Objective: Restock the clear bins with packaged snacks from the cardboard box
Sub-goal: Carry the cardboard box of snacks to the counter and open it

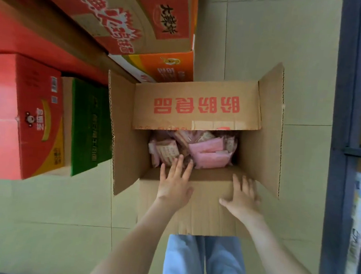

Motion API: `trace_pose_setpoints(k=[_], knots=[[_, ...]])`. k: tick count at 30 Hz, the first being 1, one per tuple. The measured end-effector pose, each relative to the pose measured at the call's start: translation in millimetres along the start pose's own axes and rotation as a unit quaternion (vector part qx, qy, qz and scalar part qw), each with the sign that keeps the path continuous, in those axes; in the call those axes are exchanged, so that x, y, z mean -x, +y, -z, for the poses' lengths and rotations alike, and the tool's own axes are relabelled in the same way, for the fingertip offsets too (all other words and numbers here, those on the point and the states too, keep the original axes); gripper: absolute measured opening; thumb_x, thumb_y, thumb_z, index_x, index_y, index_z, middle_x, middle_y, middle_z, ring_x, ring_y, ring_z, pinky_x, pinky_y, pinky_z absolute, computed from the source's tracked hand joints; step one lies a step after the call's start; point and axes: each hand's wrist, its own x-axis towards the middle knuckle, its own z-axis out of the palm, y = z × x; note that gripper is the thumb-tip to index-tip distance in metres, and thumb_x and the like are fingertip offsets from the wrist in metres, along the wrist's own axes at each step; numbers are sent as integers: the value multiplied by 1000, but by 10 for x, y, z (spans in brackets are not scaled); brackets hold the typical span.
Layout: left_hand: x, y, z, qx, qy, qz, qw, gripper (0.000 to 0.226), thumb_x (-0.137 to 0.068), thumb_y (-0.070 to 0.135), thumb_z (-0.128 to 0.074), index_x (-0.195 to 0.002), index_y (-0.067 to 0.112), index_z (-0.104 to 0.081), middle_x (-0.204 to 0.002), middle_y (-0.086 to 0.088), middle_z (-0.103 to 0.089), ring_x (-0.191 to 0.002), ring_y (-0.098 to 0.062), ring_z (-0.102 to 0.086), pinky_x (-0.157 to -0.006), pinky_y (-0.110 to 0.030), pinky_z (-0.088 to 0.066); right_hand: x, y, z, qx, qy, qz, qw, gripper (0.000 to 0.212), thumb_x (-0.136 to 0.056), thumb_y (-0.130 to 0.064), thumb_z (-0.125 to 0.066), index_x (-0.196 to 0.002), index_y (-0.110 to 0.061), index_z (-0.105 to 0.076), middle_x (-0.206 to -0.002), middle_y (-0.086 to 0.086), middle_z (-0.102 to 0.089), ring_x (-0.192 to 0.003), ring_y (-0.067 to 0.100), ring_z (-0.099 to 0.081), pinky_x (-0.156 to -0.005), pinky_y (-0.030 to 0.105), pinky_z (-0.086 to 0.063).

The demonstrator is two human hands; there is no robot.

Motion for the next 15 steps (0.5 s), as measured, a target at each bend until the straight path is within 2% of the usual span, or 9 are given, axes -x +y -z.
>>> trace_pose_setpoints(k=[3,6,8,10,12,15], knots=[[151,63,-271,-22,-30,-35,999,82,-93,50,-43,-152,24,8,-157,-10,23,-146,-24,16,-113,-55,9,132,46,-133,-29,24,-36,999,100,-83,-53,-61,-150,-31,10,-159,2,13,-146,24,10,-112,55,-19],[264,103,-438,-57,-52,-72,994,91,-86,63,-44,-153,25,5,-156,-11,26,-145,-24,21,-109,-59,15,212,91,-223,-93,22,-115,989,101,-80,-60,-60,-149,-32,8,-158,8,8,-145,32,-6,-110,58,-21],[309,141,-511,-93,-62,-110,988,102,-80,73,-45,-152,25,8,-155,-12,27,-144,-25,22,-107,-63,17,247,143,-242,-158,34,-164,973,97,-80,-62,-57,-149,-31,4,-154,14,-13,-137,36,-27,-108,54,-28],[369,172,-542,-129,-73,-139,979,112,-74,78,-46,-151,25,14,-155,-11,28,-144,-27,23,-106,-67,15,284,198,-192,-168,54,-172,969,85,-85,-60,-52,-150,-28,-6,-145,17,-32,-131,36,-35,-107,47,-31],[436,188,-532,-153,-59,-144,976,111,-77,70,-52,-150,23,17,-156,-10,25,-145,-28,20,-107,-67,11,298,235,-40,-185,67,-163,967,70,-90,-53,-46,-148,-23,-21,-141,19,-39,-130,37,-38,-107,43,-31],[484,184,-354,-149,-26,-129,980,85,-89,39,-53,-152,15,-2,-160,-11,2,-147,-26,0,-114,-58,9,357,239,307,-236,59,-135,961,56,-94,-44,-42,-142,-17,-40,-141,18,-44,-129,35,-42,-106,38,-33]])
